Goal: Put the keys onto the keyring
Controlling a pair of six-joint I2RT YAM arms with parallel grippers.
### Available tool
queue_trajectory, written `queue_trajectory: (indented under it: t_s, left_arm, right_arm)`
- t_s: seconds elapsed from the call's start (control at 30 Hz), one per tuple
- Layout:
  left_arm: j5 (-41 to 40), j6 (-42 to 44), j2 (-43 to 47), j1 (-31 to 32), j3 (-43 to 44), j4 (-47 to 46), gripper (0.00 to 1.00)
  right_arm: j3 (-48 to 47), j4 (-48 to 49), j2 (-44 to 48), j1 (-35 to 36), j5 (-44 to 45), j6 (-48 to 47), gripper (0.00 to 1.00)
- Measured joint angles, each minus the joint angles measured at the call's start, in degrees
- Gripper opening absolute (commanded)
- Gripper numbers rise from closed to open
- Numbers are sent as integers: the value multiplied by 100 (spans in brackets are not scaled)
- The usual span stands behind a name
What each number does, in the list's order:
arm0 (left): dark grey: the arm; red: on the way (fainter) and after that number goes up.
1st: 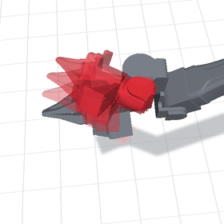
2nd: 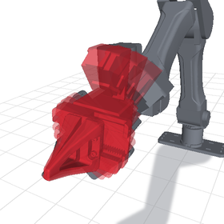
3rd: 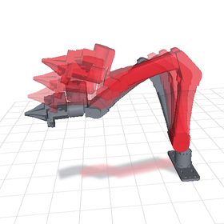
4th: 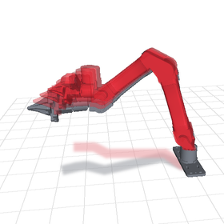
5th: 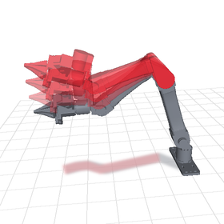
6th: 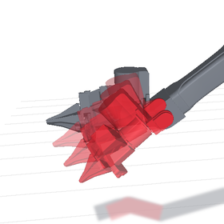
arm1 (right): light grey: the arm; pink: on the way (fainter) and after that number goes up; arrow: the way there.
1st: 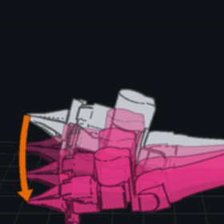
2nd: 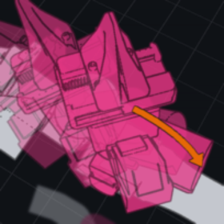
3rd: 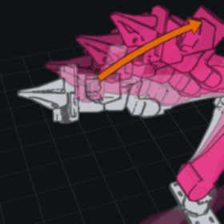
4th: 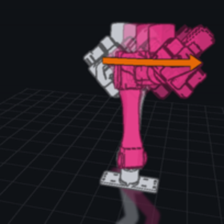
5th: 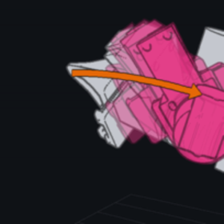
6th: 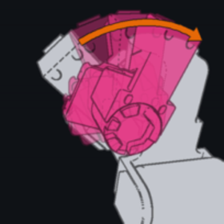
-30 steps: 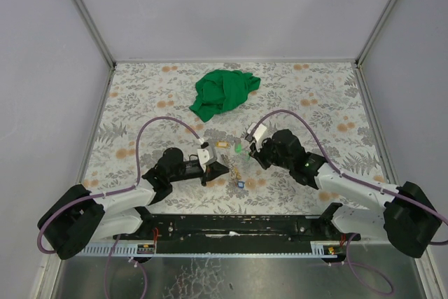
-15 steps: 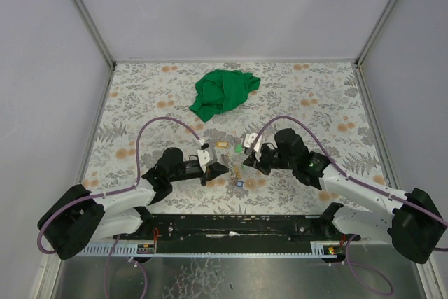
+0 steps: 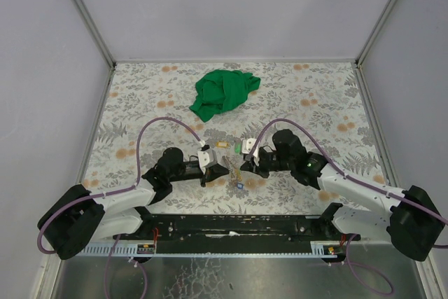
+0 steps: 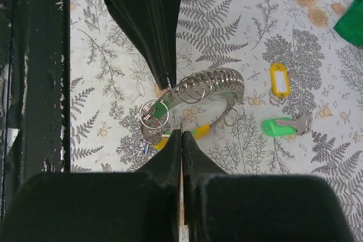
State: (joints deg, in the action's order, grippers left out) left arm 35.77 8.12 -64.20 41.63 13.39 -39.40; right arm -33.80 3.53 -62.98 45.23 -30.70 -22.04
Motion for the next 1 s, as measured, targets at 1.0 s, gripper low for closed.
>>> queue_trajectory:
  t_s: [1.0]
  left_arm:
    - [240,9,-72,2,0,-4,0]
  right_arm:
    - [0,173,-264,483,317,-260,0]
